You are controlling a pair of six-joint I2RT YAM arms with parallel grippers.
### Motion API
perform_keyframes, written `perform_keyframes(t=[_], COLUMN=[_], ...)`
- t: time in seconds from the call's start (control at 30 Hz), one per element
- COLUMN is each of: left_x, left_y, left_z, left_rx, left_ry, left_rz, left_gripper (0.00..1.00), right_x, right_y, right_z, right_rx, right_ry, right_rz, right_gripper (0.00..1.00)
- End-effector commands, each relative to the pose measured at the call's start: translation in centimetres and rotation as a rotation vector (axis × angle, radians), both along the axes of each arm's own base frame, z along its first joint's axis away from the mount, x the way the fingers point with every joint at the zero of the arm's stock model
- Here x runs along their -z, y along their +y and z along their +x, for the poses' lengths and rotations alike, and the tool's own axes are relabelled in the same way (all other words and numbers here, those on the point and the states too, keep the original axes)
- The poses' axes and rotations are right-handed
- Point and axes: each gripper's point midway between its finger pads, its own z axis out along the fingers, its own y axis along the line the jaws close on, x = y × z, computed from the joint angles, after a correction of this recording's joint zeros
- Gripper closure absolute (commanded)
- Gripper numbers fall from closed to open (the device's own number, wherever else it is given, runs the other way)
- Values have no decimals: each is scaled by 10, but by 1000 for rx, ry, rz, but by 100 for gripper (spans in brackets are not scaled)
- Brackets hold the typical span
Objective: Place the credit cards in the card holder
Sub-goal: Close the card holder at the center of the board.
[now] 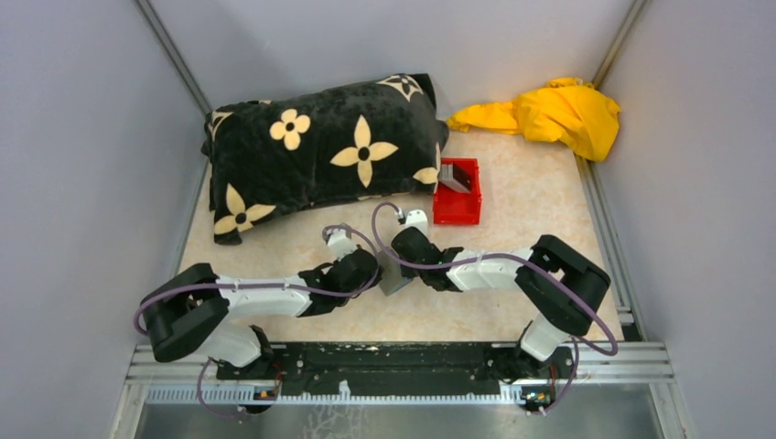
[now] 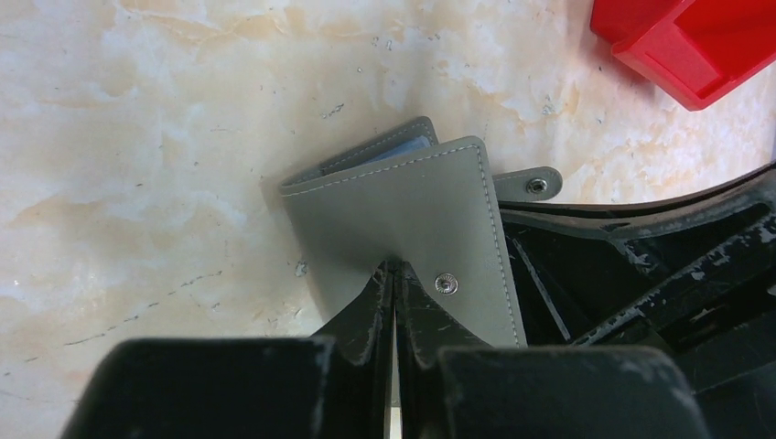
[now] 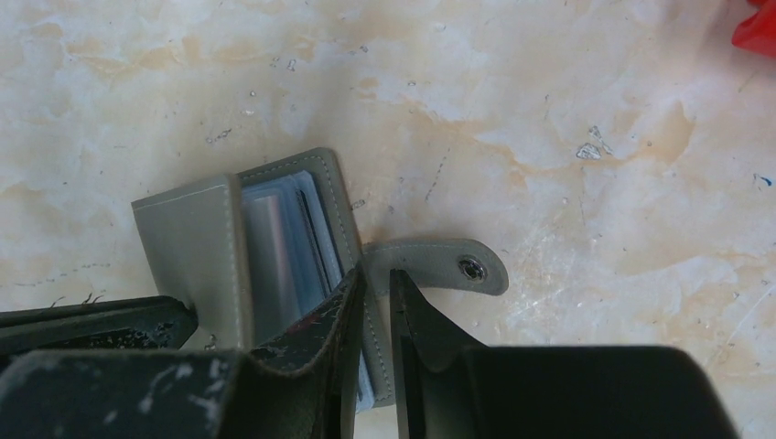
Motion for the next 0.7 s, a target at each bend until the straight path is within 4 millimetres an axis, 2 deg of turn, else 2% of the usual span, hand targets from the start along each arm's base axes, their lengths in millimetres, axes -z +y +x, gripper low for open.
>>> perform_keyframes(t=[0.0,0.3,0.67], left_x=[-2,8,10], left_y=[-10,-16,-24], left_z=[2,2,2], left_rx=[15,23,41], left_ry=[8,50,68], left_rz=[11,44,51], left_gripper=[93,93,93], right_x=[10,-16,-51], right_y=[-18,-32,-35], right_z=[-19,-8,-5], right_rx=[0,46,61], right_ry=[45,-36,-92], right_rz=[-63,-87,-38], right_gripper=[82,82,81])
